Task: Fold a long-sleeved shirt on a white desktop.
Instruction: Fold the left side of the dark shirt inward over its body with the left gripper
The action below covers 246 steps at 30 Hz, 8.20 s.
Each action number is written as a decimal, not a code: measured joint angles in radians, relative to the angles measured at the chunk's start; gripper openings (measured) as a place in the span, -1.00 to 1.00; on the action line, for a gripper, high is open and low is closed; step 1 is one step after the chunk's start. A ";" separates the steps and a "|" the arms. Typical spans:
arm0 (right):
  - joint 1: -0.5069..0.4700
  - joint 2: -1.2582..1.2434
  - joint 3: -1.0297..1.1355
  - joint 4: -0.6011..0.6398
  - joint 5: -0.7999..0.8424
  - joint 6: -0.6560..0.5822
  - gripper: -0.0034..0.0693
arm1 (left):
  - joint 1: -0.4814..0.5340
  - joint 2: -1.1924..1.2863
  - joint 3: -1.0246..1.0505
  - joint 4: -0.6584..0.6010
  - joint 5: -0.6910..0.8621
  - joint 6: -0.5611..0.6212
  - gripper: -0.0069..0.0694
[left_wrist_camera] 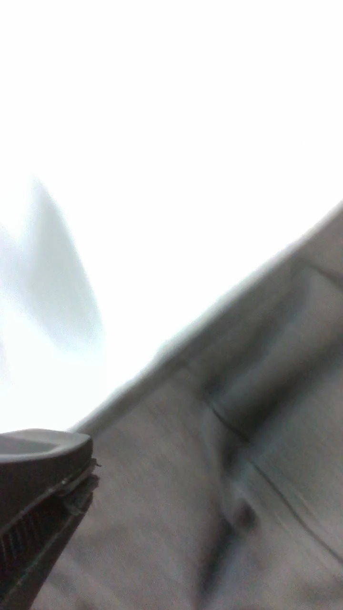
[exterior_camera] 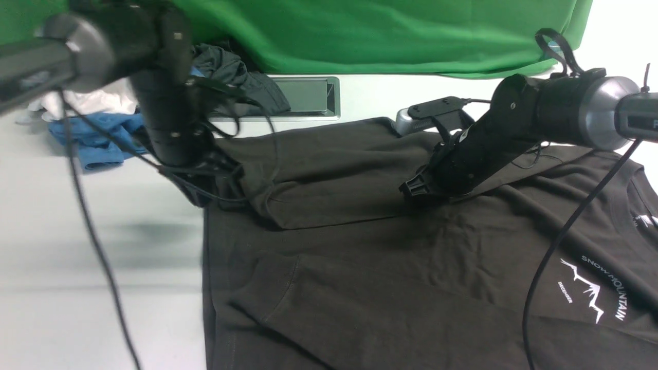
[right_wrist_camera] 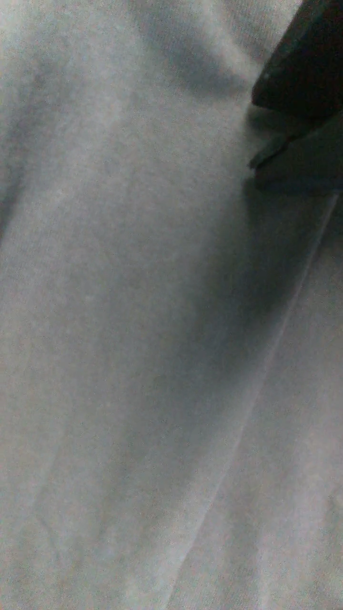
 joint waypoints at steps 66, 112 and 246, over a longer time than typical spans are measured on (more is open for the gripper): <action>-0.006 -0.001 -0.005 0.005 0.011 -0.019 -0.31 | 0.028 0.082 0.037 -0.079 0.050 0.106 -0.58; -0.006 -0.001 -0.008 0.007 0.027 -0.024 -0.26 | -0.113 0.049 0.087 -0.236 0.041 0.211 -0.77; -0.184 0.077 -0.691 -0.072 0.382 -0.147 0.04 | -0.124 0.084 0.088 0.016 -0.422 0.245 -0.77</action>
